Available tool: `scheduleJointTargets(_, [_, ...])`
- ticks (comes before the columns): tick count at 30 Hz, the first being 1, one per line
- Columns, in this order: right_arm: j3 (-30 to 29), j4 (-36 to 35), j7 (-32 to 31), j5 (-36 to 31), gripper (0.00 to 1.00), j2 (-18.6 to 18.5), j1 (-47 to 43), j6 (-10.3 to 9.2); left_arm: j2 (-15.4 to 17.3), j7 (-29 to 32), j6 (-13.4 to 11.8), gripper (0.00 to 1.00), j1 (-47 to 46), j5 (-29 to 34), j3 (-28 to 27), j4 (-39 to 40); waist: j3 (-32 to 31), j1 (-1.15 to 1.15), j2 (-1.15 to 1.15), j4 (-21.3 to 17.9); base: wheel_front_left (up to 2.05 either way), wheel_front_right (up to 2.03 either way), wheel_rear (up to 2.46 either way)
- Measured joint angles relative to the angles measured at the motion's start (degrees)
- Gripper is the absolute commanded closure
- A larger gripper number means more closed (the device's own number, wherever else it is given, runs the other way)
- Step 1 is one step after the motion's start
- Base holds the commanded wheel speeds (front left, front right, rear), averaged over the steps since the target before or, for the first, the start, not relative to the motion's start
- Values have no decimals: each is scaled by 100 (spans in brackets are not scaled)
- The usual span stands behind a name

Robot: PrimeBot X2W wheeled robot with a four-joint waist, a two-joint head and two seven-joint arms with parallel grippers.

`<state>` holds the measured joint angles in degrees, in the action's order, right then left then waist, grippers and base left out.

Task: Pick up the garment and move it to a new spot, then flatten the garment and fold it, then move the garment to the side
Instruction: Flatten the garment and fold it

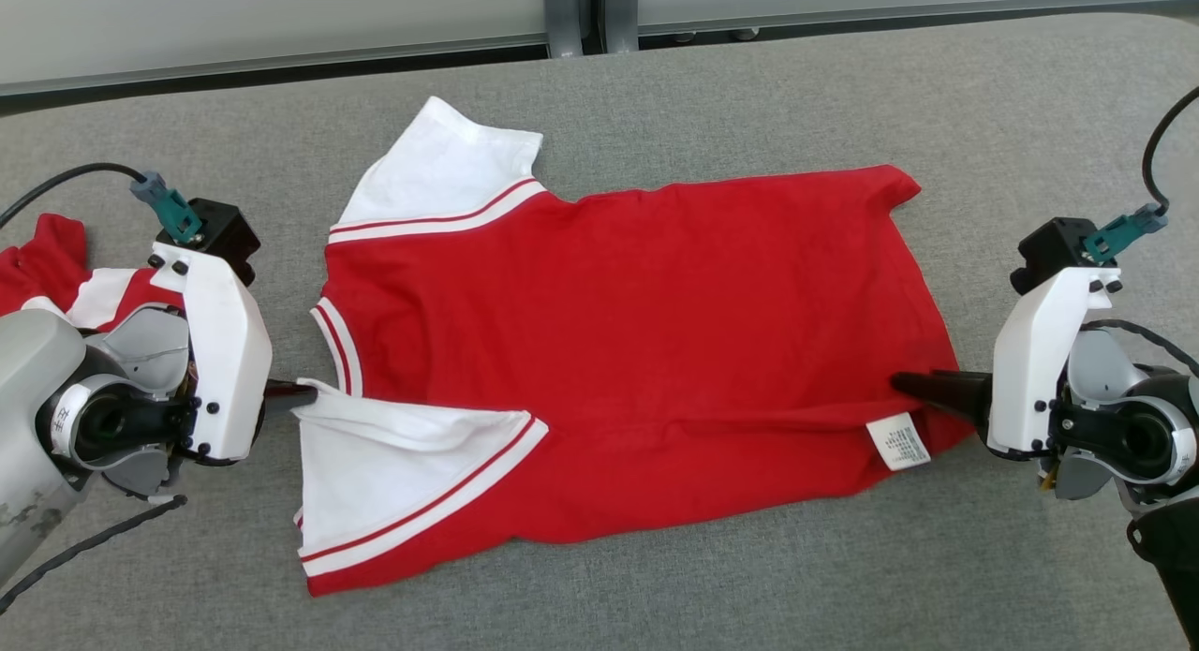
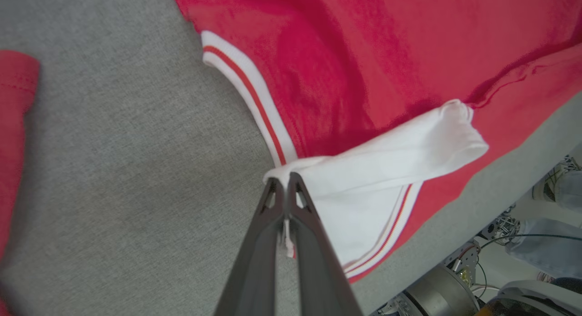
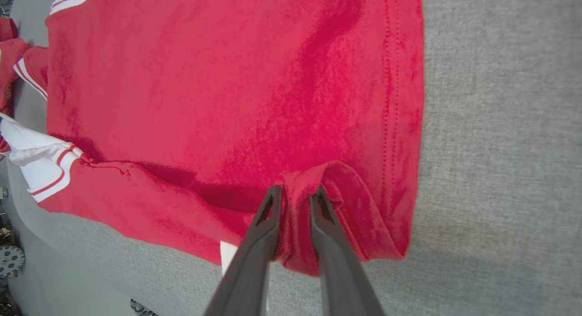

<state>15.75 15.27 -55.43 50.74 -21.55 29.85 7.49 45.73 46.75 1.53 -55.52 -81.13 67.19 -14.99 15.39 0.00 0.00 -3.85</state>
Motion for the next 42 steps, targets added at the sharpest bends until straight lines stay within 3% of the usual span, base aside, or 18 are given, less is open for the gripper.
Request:
scheduleJointTargets(1, [-55,-7,-7,-54,0,29,-1,0,-26,-34,14,0,-7,19,-3,-45,-6,0,0,5,0,0,0])
scheduleJointTargets(12, [-692,-207,76,-401,0,166,-276,0,-127,-606,256,0,159,52,-99,-311,-380,0,0,70,0,0,0])
scheduleJointTargets(17, [-1009,-628,816,-539,0,160,-620,0,-20,-1729,314,0,371,349,-366,-181,-673,0,0,141,0,0,0])
scheduleJointTargets(20, [-1181,-888,1497,-627,0,222,-900,0,70,-2419,183,0,616,637,-441,1,-848,0,0,178,0,0,0])
scheduleJointTargets(25, [-1345,-1262,2821,-928,0,312,-1409,0,243,-3722,-371,0,1146,1139,-587,474,-1081,0,0,232,0,0,0])
scheduleJointTargets(32, [-1477,-1350,4400,-1428,0,483,-1904,0,308,-5744,-1750,0,2381,1310,-1080,1244,-1214,0,0,199,0,0,0])
scheduleJointTargets(36, [-1454,-1285,4998,-1552,0,604,-2473,-1,105,-6155,-2553,0,3300,1449,-1545,1825,-1221,0,0,228,0,0,0])
scheduleJointTargets(39, [-1472,-1118,5316,-1673,0,658,-2745,-1,-191,-6167,-2853,0,3827,1861,-2152,2108,-1209,0,0,257,0,0,0])
scheduleJointTargets(42, [-1362,-905,5513,-1741,0,769,-2937,-1,-606,-6174,-2933,0,4420,2407,-2775,2309,-1211,0,0,284,0,0,0])
